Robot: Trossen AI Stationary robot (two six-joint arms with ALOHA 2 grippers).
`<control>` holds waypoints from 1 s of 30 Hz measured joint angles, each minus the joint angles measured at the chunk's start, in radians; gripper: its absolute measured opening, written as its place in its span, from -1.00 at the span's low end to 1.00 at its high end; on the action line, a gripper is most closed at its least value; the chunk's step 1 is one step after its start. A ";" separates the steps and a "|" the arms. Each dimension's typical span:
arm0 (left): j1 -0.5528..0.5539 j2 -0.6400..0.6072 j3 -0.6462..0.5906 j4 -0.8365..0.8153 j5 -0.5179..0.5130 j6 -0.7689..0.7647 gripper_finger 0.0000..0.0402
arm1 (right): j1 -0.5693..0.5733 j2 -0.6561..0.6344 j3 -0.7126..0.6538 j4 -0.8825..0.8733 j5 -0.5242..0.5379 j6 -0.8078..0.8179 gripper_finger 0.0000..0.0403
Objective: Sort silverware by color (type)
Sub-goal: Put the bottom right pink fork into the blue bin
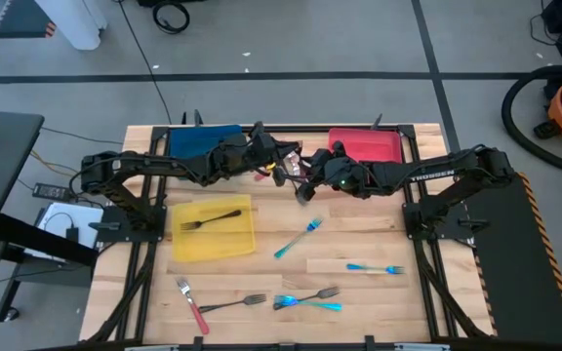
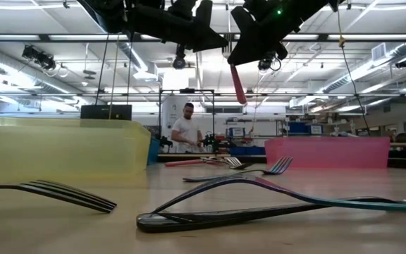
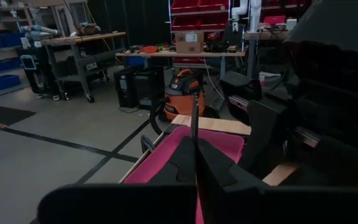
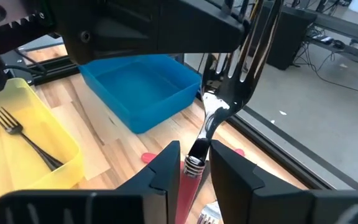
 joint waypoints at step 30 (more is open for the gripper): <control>0.069 -0.128 0.000 -0.281 -0.047 0.101 -1.00 | 0.026 -0.166 0.000 -0.059 0.026 -0.116 -0.43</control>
